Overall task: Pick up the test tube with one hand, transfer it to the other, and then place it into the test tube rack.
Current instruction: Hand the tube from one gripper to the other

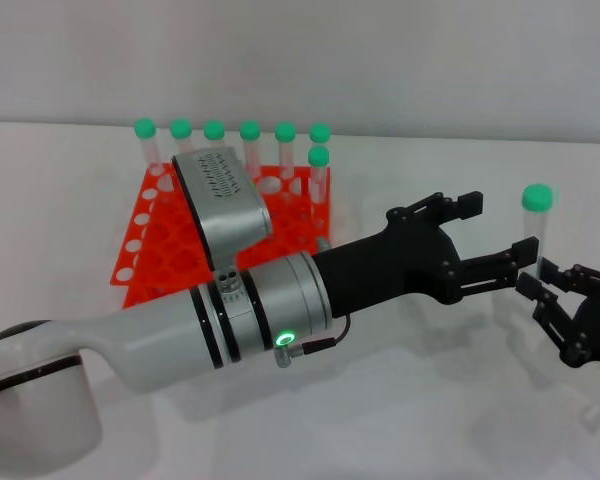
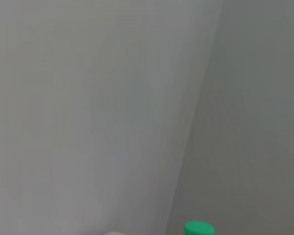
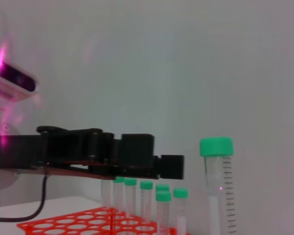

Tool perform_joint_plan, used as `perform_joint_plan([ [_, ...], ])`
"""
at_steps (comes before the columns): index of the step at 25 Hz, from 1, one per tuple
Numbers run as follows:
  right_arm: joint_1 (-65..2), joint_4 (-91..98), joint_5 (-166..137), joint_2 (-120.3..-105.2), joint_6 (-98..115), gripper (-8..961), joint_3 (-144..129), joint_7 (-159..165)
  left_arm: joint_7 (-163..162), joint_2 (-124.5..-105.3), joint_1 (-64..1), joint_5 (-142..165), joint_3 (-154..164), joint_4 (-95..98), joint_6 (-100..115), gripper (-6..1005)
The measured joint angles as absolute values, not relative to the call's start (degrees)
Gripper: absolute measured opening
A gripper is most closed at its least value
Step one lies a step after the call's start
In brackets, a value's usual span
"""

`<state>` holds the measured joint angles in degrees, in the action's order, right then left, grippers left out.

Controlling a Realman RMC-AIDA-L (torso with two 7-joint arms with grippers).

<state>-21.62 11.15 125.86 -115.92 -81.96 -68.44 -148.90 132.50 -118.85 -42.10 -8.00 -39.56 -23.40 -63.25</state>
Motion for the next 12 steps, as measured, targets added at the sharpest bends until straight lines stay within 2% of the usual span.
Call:
perform_joint_plan([
  [12,-21.81,11.84,125.86,-115.93,-82.47,227,-71.94,-150.41,132.45,-119.1,-43.34,-6.54,-39.55,-23.37,-61.65,797],
])
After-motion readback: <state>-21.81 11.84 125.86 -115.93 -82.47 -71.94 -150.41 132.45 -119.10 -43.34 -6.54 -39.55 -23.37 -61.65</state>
